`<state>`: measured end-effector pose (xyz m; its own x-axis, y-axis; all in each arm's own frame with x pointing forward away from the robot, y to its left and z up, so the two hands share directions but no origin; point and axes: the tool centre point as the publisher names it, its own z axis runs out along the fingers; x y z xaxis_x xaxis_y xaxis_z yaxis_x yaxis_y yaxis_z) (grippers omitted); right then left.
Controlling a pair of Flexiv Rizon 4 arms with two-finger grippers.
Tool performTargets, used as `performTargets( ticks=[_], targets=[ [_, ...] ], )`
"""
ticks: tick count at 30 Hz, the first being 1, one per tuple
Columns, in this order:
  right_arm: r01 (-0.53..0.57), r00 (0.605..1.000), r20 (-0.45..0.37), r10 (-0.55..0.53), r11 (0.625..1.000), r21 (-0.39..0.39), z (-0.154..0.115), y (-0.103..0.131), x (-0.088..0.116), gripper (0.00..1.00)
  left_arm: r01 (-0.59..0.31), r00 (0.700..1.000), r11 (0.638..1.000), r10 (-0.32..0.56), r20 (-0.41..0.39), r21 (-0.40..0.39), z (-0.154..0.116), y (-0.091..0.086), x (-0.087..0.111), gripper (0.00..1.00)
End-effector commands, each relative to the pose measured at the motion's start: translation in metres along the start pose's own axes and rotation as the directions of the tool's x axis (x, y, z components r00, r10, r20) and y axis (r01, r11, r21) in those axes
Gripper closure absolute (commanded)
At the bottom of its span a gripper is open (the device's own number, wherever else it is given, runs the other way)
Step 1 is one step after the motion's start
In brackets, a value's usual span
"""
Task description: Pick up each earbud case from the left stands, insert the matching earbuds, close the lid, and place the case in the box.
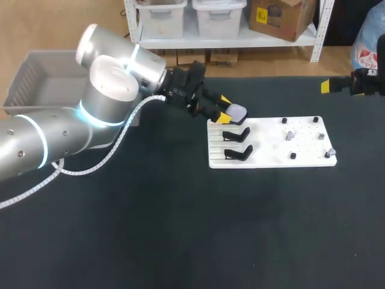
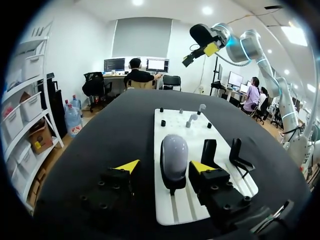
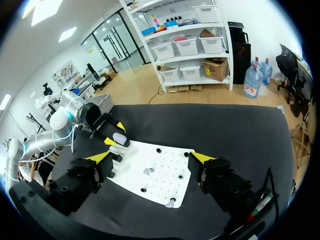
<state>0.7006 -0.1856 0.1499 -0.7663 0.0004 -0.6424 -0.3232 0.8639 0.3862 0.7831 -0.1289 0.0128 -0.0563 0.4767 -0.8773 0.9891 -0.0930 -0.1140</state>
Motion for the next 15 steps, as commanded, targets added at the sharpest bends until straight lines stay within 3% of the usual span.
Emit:
performTargets(
  ticks=[1, 15],
  targets=[
    [0.001, 1.0, 0.0, -0.001, 1.0, -0.001, -0.0002, -0.0002, 0.0002, 0.0, 0.0, 1.0, 1.0, 0.0, 0.002, 0.007, 0.003, 0.0027, 0.0003, 0.4],
    [0.001, 1.0, 0.0, -0.001, 1.0, -0.001, -0.0002, -0.0002, 0.0002, 0.0, -0.002, 1.0, 1.0, 0.002, 0.012, 0.0, 0.0033, -0.0064, 0.0005, 0.44]
  ],
)
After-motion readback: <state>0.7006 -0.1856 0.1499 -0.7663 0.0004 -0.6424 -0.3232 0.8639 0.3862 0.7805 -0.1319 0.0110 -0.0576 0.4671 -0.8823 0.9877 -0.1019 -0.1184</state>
